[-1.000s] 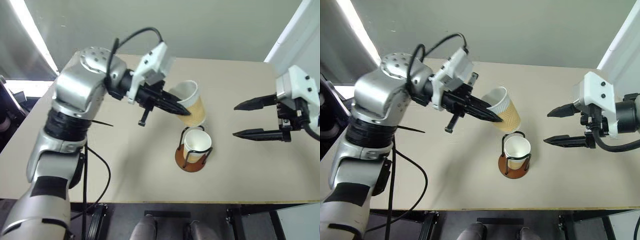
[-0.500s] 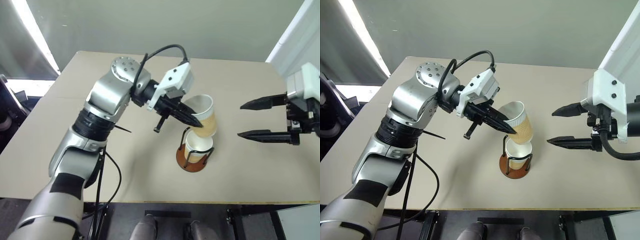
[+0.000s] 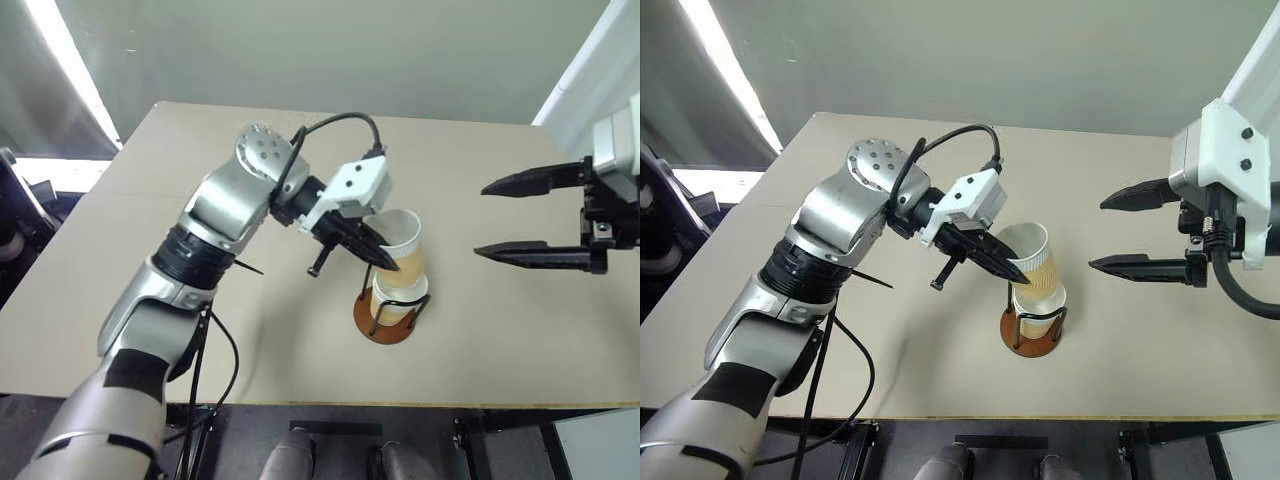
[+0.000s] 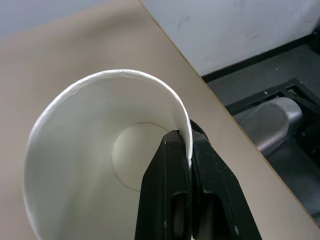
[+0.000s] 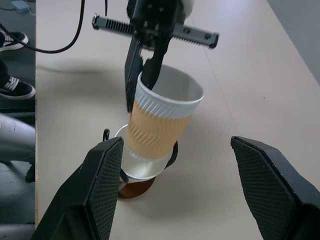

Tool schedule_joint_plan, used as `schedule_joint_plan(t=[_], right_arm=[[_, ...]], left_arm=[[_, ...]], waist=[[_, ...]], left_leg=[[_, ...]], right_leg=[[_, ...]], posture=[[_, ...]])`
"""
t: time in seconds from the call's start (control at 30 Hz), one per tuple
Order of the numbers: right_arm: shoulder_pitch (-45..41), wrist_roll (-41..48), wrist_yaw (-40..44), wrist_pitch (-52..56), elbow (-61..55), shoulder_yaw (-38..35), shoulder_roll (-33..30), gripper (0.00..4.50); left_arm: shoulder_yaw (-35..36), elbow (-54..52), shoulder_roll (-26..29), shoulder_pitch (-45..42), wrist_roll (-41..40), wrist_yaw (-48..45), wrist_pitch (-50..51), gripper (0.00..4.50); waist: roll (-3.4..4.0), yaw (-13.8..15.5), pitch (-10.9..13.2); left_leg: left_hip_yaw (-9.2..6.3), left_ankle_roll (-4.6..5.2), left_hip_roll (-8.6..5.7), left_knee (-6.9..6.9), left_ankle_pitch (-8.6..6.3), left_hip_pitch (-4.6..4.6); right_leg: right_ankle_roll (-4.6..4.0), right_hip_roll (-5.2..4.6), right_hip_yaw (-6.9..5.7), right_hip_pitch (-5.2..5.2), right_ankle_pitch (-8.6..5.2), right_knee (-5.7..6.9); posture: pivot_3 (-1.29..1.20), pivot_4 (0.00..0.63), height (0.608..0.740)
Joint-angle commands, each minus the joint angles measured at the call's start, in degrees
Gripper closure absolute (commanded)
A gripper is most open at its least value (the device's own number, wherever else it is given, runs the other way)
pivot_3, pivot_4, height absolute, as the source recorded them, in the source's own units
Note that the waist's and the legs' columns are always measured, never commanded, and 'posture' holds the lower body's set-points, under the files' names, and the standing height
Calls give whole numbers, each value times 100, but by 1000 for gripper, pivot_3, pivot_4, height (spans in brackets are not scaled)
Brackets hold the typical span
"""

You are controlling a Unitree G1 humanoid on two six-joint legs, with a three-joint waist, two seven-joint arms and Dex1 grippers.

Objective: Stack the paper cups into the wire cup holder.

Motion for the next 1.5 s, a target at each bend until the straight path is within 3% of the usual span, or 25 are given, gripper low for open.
schedule_joint_plan(t=[0.03, 0.27, 0.37, 0.73, 1.03, 1.23, 1.5], right_arm=[[-92, -14, -43, -121, 52, -41, -76, 1006], [-29, -89, -20, -203, 73, 0, -111, 1006], [12, -121, -7, -236, 83, -1, -130, 1006], [192, -262, -6, -436, 127, 40, -93, 1006], [39, -586, -56, -916, 472, 456, 329, 1006], [-18, -995, -398, -1196, 1121, 746, 1041, 1006], [-134, -1740, -1132, -1839, 2668, 853, 2318, 1006]], left_arm=[[-81, -197, 25, 76, 191, -126, -246, 4459], [-234, -116, -57, 236, 465, -34, -518, 4459], [-244, -34, -129, 232, 564, 9, -569, 3904], [353, -214, -345, 182, 239, 517, -17, 55], [1910, -504, 200, 448, -503, 1699, 1339, 20], [2932, -931, 545, 1321, -681, 2910, 1836, 20], [3801, -1378, 244, 2563, -450, 4701, 1535, 20]], waist=[[1, 1, 0], [1, 7, 0], [1, 10, 0], [1, 22, -1], [5, 5, -3], [6, -8, -4], [7, -20, -3]], left_leg=[[0, 1, 0, 2, -1, 0], [0, 6, -2, 15, -3, -5], [1, 6, -2, 16, -4, -6], [2, 6, -3, 18, -4, -7], [8, 6, -2, 18, -3, 0], [10, 6, -3, 24, -2, 11], [13, 7, -4, 21, 2, 39]], right_leg=[[1, 0, 0, 0, 0, 0], [5, -1, 1, 0, 3, 3], [6, -1, 1, 1, 3, 3], [7, -2, 1, 0, 4, 6], [8, -1, 3, -1, 4, 10], [9, 0, 5, 6, 4, 12], [8, 0, 7, 25, 5, 16]], posture=[[0, 150, 740], [0, 150, 740], [0, 150, 740], [0, 150, 740], [0, 150, 740], [0, 150, 740], [0, 150, 740]])
